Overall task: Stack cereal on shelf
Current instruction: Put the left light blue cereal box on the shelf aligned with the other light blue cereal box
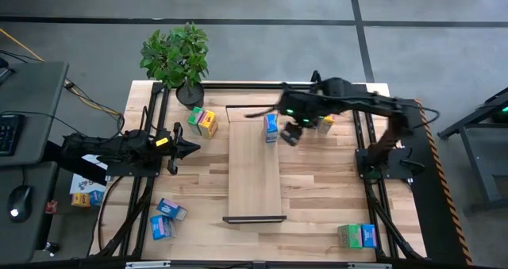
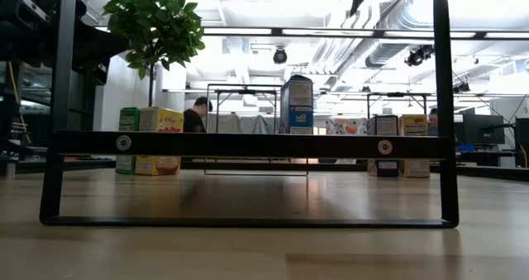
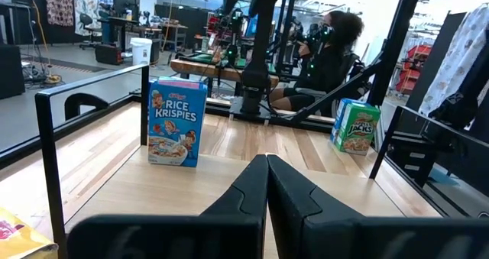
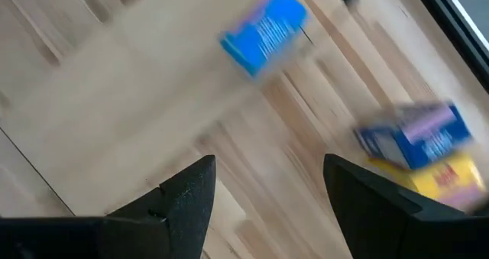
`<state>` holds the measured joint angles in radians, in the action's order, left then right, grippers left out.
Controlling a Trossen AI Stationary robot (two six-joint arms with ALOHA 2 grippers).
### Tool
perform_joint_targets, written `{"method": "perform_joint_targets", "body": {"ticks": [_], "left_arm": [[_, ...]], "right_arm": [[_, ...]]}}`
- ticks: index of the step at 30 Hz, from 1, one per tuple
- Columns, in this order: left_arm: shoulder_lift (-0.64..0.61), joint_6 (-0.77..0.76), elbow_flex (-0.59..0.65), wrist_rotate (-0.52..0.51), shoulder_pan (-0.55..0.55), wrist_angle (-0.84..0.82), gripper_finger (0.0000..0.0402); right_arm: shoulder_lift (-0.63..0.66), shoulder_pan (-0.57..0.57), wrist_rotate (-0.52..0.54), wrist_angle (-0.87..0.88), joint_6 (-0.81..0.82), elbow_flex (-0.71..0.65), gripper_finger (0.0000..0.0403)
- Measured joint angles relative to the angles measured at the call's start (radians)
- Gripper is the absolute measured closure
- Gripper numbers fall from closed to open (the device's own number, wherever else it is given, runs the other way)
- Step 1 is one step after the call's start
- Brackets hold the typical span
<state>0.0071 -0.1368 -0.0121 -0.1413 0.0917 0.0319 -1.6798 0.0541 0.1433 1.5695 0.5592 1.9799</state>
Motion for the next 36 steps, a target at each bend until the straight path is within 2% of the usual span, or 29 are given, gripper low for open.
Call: {"method": "perform_joint_targets", "body": {"ticks": [3, 7, 13, 17, 21, 24, 29, 32, 36], "left_arm": [[0.000, 0.000, 0.000, 0.000, 0.000, 0.000, 0.0401], [0.000, 0.000, 0.000, 0.000, 0.000, 0.000, 0.0401], [0.000, 0.000, 0.000, 0.000, 0.000, -0.001, 0.0401], [0.000, 0.000, 0.000, 0.000, 0.000, 0.056, 0.0401], [0.000, -0.037, 0.000, -0.003, 0.000, 0.280, 0.0402], [0.000, -0.066, 0.000, -0.056, -0.001, 0.484, 0.0402], [0.000, -0.172, 0.000, -0.168, -0.001, 0.775, 0.0401], [0.000, -0.221, 0.000, -0.182, -0.001, 0.865, 0.0402], [0.000, -0.265, 0.000, -0.177, 0.000, 0.888, 0.0402]], "right_arm": [[0.163, -0.011, 0.031, -0.029, 0.028, -0.214, 0.0167], [0.412, -0.011, 0.013, -0.230, 0.070, -0.522, 0.0167], [0.754, -0.025, -0.107, -0.766, 0.208, -0.925, 0.0167], [0.894, -0.047, -0.098, -1.213, 0.299, -1.118, 0.0167], [0.938, -0.057, -0.021, -1.576, 0.277, -1.251, 0.0167], [0.932, -0.054, 0.001, -1.744, 0.275, -1.296, 0.0167], [0.902, -0.054, 0.072, -1.768, 0.282, -1.300, 0.0167], [0.883, -0.055, 0.090, -1.770, 0.328, -1.291, 0.0167], [0.858, -0.055, 0.089, -1.770, 0.360, -1.282, 0.0167]]}}
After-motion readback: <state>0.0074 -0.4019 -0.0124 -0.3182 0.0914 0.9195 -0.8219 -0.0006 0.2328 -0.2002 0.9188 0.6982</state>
